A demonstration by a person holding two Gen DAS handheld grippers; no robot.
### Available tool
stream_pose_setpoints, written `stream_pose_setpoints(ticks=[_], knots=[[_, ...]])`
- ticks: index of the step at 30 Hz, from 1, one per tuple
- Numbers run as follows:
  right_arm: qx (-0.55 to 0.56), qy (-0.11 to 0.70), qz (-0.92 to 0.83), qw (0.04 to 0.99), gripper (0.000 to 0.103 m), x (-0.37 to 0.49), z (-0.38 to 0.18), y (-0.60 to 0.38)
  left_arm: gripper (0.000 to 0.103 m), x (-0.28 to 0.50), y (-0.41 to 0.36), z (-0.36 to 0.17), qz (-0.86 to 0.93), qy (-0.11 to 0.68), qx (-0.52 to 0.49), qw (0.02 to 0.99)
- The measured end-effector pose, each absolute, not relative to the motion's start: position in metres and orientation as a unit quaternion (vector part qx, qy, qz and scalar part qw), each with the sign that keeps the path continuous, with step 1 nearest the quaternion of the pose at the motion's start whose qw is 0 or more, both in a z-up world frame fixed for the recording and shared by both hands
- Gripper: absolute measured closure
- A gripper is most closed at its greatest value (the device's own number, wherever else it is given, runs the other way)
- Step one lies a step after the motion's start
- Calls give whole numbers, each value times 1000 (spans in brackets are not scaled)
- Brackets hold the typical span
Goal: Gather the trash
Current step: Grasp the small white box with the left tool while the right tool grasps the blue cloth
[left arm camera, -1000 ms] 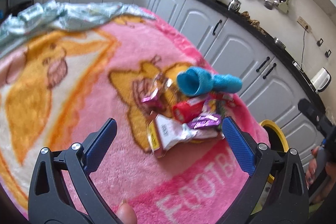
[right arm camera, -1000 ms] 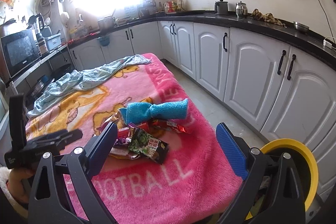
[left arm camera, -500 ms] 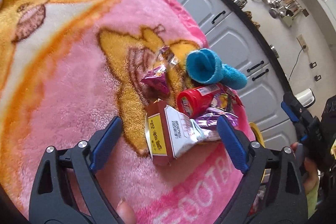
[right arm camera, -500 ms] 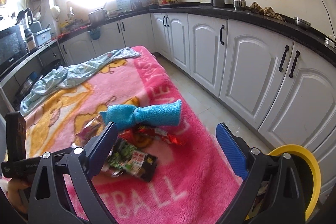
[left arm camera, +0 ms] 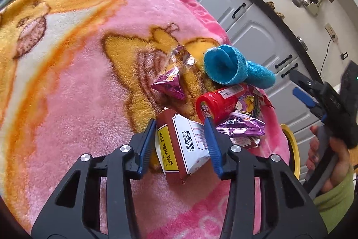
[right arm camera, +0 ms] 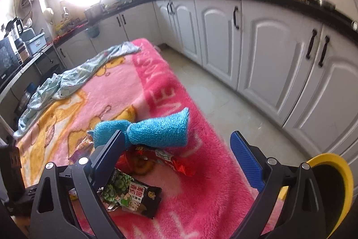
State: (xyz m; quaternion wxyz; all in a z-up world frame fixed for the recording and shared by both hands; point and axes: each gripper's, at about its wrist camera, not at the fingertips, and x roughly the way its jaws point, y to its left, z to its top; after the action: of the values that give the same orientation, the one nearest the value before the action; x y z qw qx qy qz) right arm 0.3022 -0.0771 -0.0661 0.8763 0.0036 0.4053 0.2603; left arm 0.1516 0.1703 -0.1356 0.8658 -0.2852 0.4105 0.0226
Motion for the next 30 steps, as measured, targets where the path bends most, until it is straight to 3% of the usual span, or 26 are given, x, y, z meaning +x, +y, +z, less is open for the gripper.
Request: stream_pose_setpoints(ticks=[8,11,13,15,30], knots=[[77,477,288,827,12,340,-100,-73,70,142,174,-130,19,405,-289,868],[98,486,295,817,45,347,-106,-73,70,138,175,-126,17,401,-286,870],[107,491,300,811,82,348,-107,-77,70,135,175,-122,18,397,-284,872],[98,485,313,811,97,342,-103,-79,70,131,176,-117,16,392,-281,876],[49,363,373,852,99,260,-8,-107,70,100,162,-77,4,357,-239,903]])
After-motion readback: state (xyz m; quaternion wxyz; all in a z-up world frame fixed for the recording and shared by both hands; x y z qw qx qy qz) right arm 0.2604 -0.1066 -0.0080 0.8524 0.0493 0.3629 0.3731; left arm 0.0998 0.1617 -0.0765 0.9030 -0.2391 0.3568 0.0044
